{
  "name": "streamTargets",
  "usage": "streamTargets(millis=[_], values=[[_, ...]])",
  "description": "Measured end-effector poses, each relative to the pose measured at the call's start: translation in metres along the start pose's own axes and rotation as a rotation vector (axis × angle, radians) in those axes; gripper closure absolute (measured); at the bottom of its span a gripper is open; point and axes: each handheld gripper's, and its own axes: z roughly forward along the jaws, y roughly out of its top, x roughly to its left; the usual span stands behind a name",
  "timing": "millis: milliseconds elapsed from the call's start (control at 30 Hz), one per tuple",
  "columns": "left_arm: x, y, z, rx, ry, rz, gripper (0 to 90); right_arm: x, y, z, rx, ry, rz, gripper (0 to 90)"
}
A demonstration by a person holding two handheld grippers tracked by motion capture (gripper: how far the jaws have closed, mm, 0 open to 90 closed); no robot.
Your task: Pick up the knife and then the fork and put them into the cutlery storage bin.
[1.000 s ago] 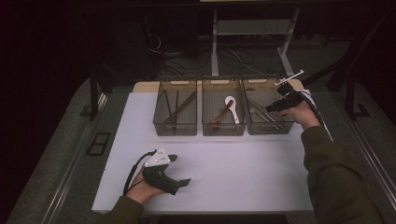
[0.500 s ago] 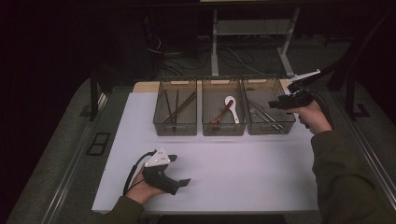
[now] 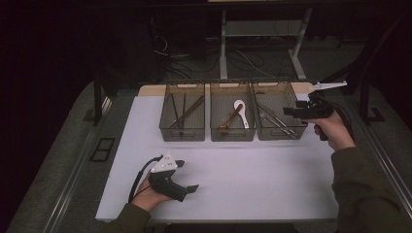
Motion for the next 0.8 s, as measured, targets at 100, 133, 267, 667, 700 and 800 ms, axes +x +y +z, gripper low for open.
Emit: streamTargets(millis=[100, 133, 267, 667, 700, 800], values=[[0.0, 0.0, 0.001, 0.007, 0.001, 0.001, 0.0, 0.004, -0.007, -0.005, -0.016, 0.012, -0.016, 29.2], [0.0, 0.0, 0.001, 0.006, 0.001, -0.002, 0.0, 0.005, -0.01, -0.007, -0.019, 0.015, -0.024, 29.0], [0.001, 0.0, 0.001, 0.004, 0.003, -0.004, 0.0, 0.012, -0.02, -0.014, -0.029, 0.033, -0.035, 28.7], [0.0, -0.001, -0.001, 0.004, 0.002, -0.004, 0.0, 0.046, -0.051, -0.034, -0.06, 0.096, -0.096, 25.7], [0.0, -0.002, -0.001, 0.003, 0.002, -0.003, 0.0, 0.049, -0.054, -0.035, -0.061, 0.102, -0.1, 25.3], [0.0, -0.002, -0.002, 0.002, 0.003, -0.001, 0.0, 0.057, -0.063, -0.037, -0.058, 0.114, -0.108, 23.9]])
